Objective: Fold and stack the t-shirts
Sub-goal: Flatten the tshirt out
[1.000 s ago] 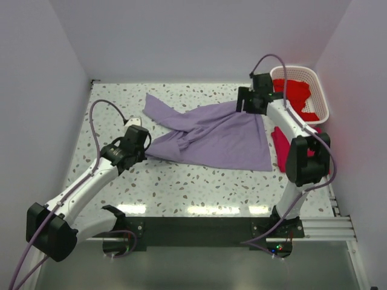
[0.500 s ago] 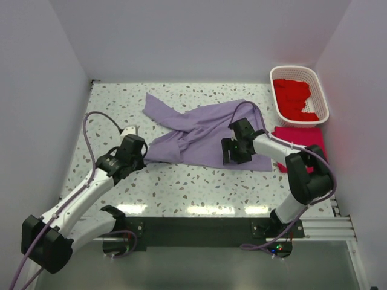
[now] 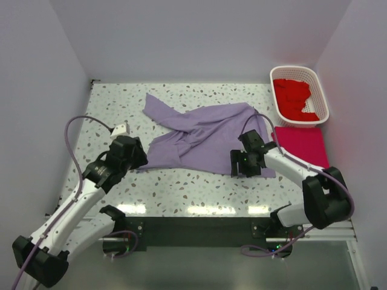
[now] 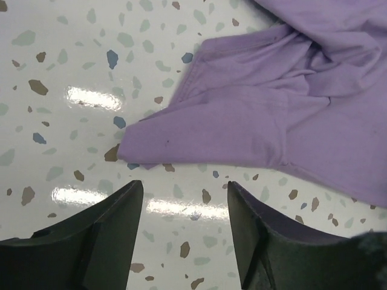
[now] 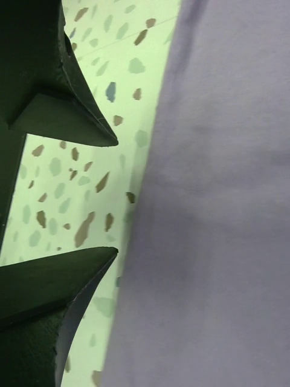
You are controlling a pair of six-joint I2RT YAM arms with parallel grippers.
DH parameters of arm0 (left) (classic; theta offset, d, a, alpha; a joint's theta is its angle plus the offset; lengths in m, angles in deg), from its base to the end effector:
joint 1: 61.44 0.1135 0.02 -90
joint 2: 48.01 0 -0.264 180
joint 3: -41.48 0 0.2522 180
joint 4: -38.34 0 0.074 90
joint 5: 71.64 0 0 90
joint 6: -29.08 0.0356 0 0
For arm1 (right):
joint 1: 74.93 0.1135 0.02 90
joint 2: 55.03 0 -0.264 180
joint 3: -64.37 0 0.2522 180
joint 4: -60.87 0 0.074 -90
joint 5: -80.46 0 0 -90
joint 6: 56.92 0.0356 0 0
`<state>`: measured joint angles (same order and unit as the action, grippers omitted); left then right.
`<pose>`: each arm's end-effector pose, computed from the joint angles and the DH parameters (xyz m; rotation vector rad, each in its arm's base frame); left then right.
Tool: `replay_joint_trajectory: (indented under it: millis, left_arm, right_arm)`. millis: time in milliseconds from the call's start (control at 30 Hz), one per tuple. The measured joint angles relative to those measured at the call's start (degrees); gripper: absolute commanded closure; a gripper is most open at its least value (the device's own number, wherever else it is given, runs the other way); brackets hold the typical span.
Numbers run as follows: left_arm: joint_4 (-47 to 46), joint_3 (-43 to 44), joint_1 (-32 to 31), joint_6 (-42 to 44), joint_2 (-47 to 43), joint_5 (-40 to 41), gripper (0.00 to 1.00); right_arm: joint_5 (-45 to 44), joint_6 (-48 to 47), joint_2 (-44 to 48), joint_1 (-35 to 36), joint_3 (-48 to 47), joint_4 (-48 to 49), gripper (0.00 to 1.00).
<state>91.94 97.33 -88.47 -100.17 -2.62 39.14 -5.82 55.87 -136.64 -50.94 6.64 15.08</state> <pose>0.1491 -0.0619 0.2739 -0.4199 2.2322 -0.1888 0.2276 0.1038 0.1699 -0.0461 2.8273 0.2855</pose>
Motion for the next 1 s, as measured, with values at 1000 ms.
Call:
replay_joint_trajectory:
  millis: [1000]
  left_arm:
    - [-12.33, 28.79, 9.35, 14.97, 63.12, -9.16, 0.7]
  right_arm:
    - [19.43, 9.57, -24.79, 16.46, -21.97, 35.3, 0.39]
